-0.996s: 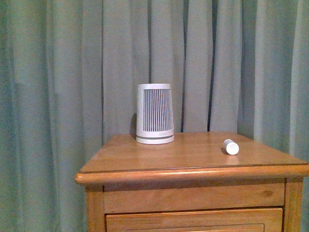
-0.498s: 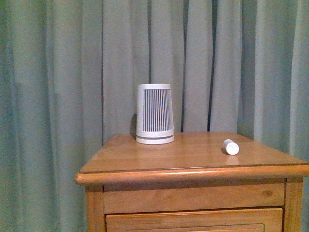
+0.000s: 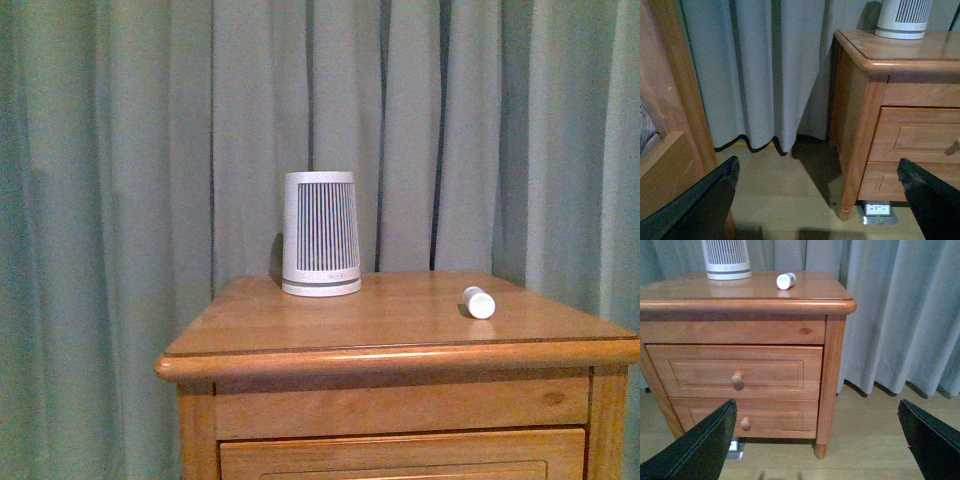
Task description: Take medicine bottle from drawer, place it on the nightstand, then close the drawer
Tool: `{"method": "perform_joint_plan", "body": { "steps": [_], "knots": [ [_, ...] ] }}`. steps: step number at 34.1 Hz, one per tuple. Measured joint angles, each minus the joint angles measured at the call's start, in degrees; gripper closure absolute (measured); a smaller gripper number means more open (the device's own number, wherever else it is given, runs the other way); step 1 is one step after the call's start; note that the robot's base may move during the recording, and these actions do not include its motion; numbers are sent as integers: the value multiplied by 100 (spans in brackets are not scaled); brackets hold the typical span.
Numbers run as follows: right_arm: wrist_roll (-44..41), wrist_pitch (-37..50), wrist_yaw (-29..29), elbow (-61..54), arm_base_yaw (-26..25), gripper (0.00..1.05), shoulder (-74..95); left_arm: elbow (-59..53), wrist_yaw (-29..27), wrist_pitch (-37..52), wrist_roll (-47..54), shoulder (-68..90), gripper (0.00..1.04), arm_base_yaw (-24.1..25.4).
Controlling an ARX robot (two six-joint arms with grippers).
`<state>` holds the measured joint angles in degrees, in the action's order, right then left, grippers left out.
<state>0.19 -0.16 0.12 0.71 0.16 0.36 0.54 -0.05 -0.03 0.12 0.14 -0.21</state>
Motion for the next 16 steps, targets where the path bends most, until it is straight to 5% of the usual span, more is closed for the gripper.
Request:
{"method": "perform_joint_plan", "body": {
  "steps": [16],
  "knots": [
    [0, 0, 0, 0, -2, 7, -2, 0, 0, 0, 0, 0, 7, 0]
  ]
}}
